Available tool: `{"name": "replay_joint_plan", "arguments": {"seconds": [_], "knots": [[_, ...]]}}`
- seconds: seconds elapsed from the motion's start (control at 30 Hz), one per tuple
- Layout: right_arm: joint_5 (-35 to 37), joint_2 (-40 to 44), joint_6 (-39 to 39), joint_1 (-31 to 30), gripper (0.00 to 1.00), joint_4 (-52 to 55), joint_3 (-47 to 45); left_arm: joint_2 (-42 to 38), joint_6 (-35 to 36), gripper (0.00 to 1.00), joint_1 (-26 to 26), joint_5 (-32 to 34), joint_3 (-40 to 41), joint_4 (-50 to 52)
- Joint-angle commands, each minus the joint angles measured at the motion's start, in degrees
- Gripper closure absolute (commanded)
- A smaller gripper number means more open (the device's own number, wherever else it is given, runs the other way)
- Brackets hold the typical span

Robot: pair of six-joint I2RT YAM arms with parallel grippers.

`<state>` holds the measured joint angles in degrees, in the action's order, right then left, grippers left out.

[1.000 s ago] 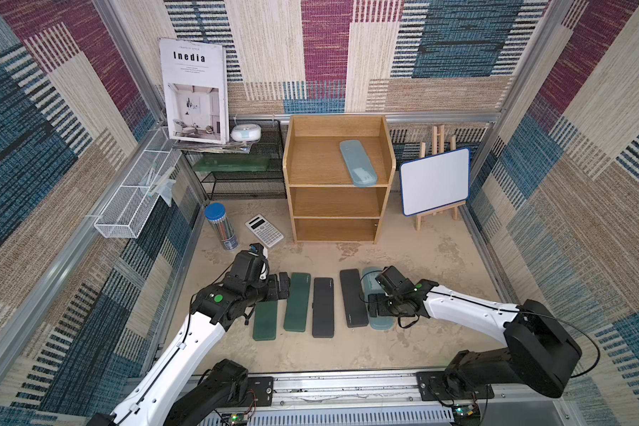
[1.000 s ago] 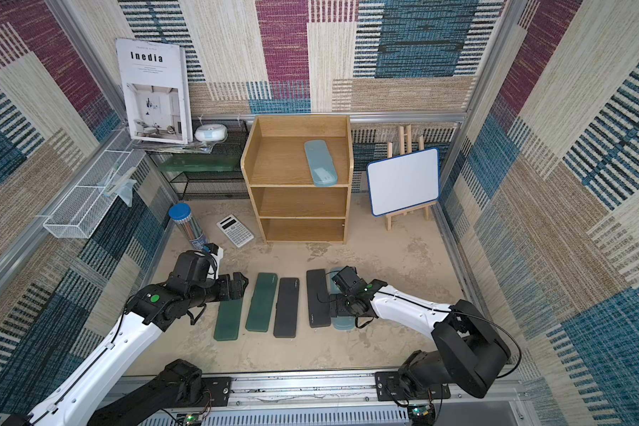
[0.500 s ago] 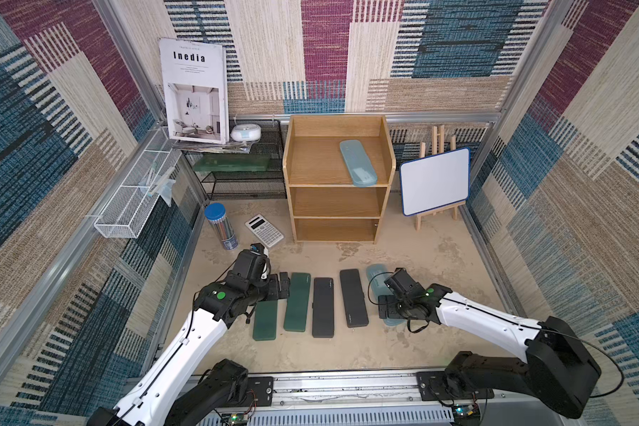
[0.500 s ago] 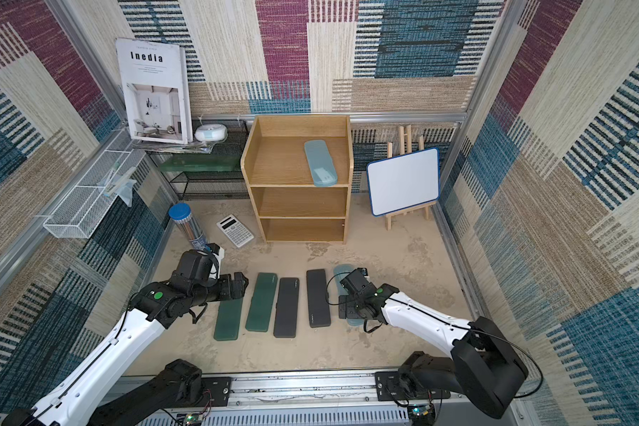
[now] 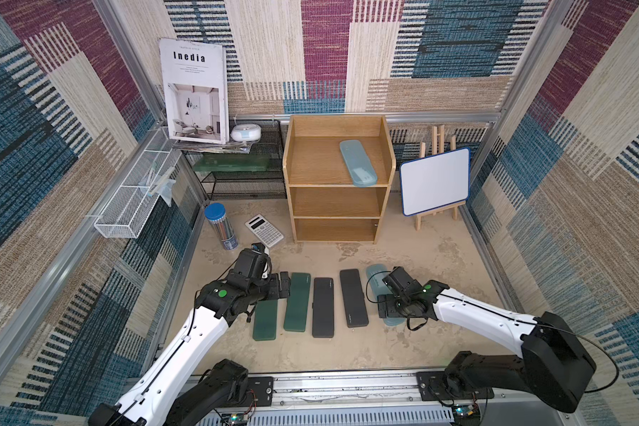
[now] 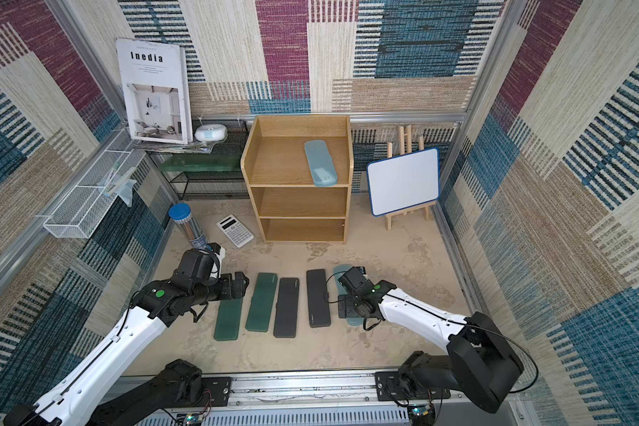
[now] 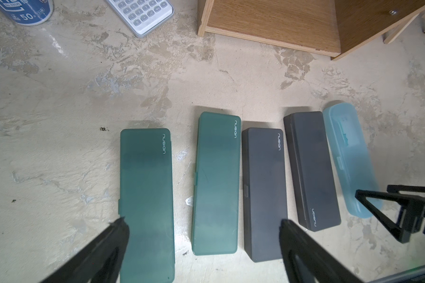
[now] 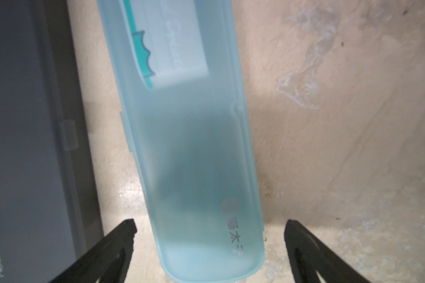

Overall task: Place the pencil cases on the shelf according to color
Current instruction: Adjust the pencil case at the center of the board, then pick up the pencil case from the center of the board.

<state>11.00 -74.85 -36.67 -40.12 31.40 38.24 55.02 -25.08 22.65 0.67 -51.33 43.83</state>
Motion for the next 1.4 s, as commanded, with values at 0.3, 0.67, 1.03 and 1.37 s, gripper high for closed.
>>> {"name": "replay_joint_plan", "arguments": {"seconds": [0.3, 0.67, 1.03, 1.37], "knots": [[-1.24, -3.25, -2.13, -1.22, 0.00, -2.39, -2.82, -0.03, 0.48, 0.00, -0.11, -0.39, -0.26, 0.29], [0.05, -4.98, -5.22, -4.94, 0.11, -3.93, -4.14, -1.02, 0.51, 0.00, -0.07, -0.58, -0.17, 0.10], [3.14, 1.82, -7.62, -7.82, 0.36, 2.24, -2.18, -1.83, 0.47, 0.00, -0.16, -0.40, -0.08, -0.07], [3.32, 7.82, -7.19, -8.40, 0.40, 8.22, 2.64, -1.67, -4.01, 0.00, -0.22, -3.39, 0.17, -4.08]]}}
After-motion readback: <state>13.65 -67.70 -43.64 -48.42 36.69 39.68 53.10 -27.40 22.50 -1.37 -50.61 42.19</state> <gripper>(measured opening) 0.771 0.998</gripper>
